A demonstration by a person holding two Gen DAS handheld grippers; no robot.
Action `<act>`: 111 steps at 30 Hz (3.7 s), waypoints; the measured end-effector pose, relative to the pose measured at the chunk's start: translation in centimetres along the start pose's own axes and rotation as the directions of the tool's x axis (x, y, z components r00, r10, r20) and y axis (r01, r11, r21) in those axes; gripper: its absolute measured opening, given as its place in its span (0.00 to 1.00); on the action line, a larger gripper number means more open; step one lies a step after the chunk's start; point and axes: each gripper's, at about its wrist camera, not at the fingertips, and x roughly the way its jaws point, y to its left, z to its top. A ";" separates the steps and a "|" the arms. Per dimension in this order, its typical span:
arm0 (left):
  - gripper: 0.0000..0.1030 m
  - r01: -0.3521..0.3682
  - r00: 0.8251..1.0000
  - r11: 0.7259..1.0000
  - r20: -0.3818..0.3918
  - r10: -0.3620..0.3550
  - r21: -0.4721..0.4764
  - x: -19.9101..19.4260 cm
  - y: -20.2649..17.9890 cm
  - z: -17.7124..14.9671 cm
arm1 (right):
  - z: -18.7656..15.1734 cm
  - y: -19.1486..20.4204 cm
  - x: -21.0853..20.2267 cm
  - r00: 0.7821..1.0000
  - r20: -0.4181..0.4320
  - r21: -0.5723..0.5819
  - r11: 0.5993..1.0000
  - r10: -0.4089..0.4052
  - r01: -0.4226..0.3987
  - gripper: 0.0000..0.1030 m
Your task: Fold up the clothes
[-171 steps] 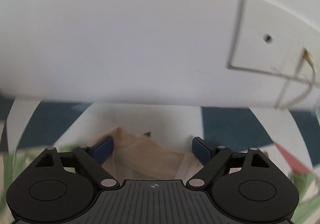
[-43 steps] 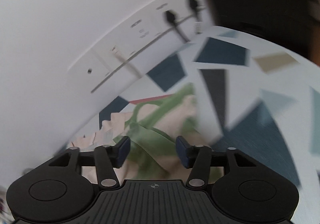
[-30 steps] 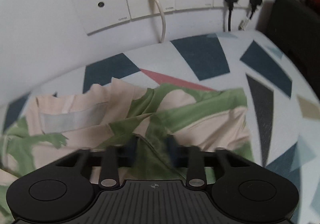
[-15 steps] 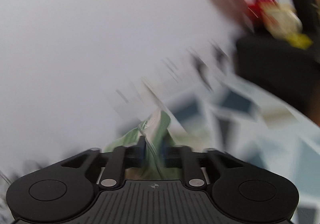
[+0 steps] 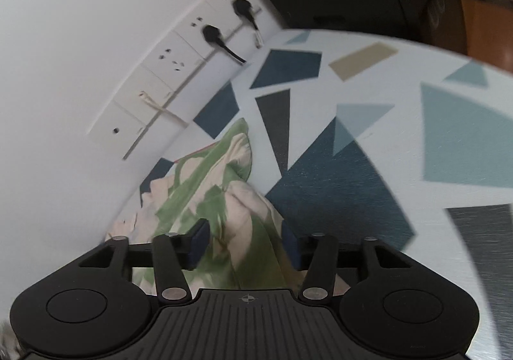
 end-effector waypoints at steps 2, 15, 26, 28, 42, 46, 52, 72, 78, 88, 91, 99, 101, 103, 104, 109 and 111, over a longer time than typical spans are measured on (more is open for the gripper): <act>1.00 -0.002 1.000 1.000 -0.004 0.002 -0.003 0.0 0.0 0.1 | 0.8 -0.3 1.6 1.000 0.009 0.029 1.000 -0.002 0.001 0.49; 1.00 -0.012 1.000 1.000 0.000 0.012 -0.016 -0.1 -0.1 0.0 | 2.4 1.3 2.0 0.924 -0.218 0.044 0.949 0.315 -0.313 0.46; 1.00 -0.024 1.000 1.000 0.000 0.024 -0.009 -0.1 -0.4 0.1 | 2.3 0.9 3.7 0.914 -0.291 0.021 0.957 0.284 -0.291 0.16; 1.00 -0.019 1.000 1.000 -0.004 0.019 -0.005 0.0 -0.4 0.3 | 3.0 1.0 4.6 0.918 -0.290 0.022 0.960 0.272 -0.277 0.08; 1.00 -0.076 0.996 0.997 -0.051 0.076 0.005 0.2 -0.8 1.5 | 10.4 16.9 -4.2 0.891 -0.101 -0.365 0.817 0.442 -0.447 0.03; 1.00 -0.070 0.996 0.998 -0.049 0.069 -0.007 0.2 -0.4 1.3 | 9.4 12.0 -2.8 0.938 -0.139 -0.337 0.875 0.319 -0.347 0.03; 1.00 -0.058 0.996 0.998 -0.065 0.058 -0.006 0.4 -0.3 1.6 | 4.1 0.0 3.1 0.962 -0.273 -0.230 0.969 0.020 -0.085 0.03; 0.99 0.118 0.989 0.993 -0.084 -0.120 -0.030 -1.4 1.6 0.8 | -0.3 6.6 3.1 0.972 -0.208 -0.373 0.928 -0.107 0.023 0.48; 0.97 0.057 0.998 0.993 -0.004 -0.057 0.107 -2.0 -0.3 0.1 | -2.4 15.1 4.7 0.970 -0.239 -0.490 0.857 0.043 -0.159 0.29; 0.26 0.018 0.995 0.964 0.085 -0.042 0.266 -1.3 -4.5 -0.7 | -14.7 33.1 15.6 0.824 -0.558 -0.710 0.459 0.094 -0.533 0.31; 0.12 0.046 0.993 0.962 0.091 -0.073 0.268 -1.3 -4.7 -1.1 | -17.6 35.4 19.0 0.803 -0.595 -0.726 0.412 0.023 -0.550 0.31; 0.06 0.015 0.992 0.973 0.120 -0.044 0.232 -1.5 -5.0 -1.9 | -19.3 38.9 23.6 0.778 -0.626 -0.750 0.314 -0.054 -0.581 0.04; 0.06 0.015 0.991 0.979 0.126 -0.041 0.204 -1.5 -4.5 -2.0 | -18.2 39.7 25.2 0.775 -0.631 -0.729 0.368 -0.035 -0.577 0.04; 0.06 0.015 0.992 0.982 0.124 -0.038 0.186 -1.5 -4.0 -1.9 | -17.8 39.7 26.1 0.780 -0.625 -0.719 0.404 -0.020 -0.566 0.04; 0.06 0.014 0.992 0.983 0.118 -0.036 0.183 -1.5 -3.8 -1.9 | -17.5 39.5 26.2 0.794 -0.608 -0.717 0.430 0.002 -0.549 0.04; 0.13 0.012 0.996 0.986 0.090 -0.028 0.167 -1.8 -2.8 -1.5 | -15.9 38.4 26.8 0.858 -0.504 -0.685 0.559 0.100 -0.467 0.13; 0.28 0.012 0.997 0.987 0.078 -0.024 0.160 -2.0 -2.3 -1.4 | -13.9 37.1 25.8 0.870 -0.467 -0.625 0.637 0.159 -0.452 0.25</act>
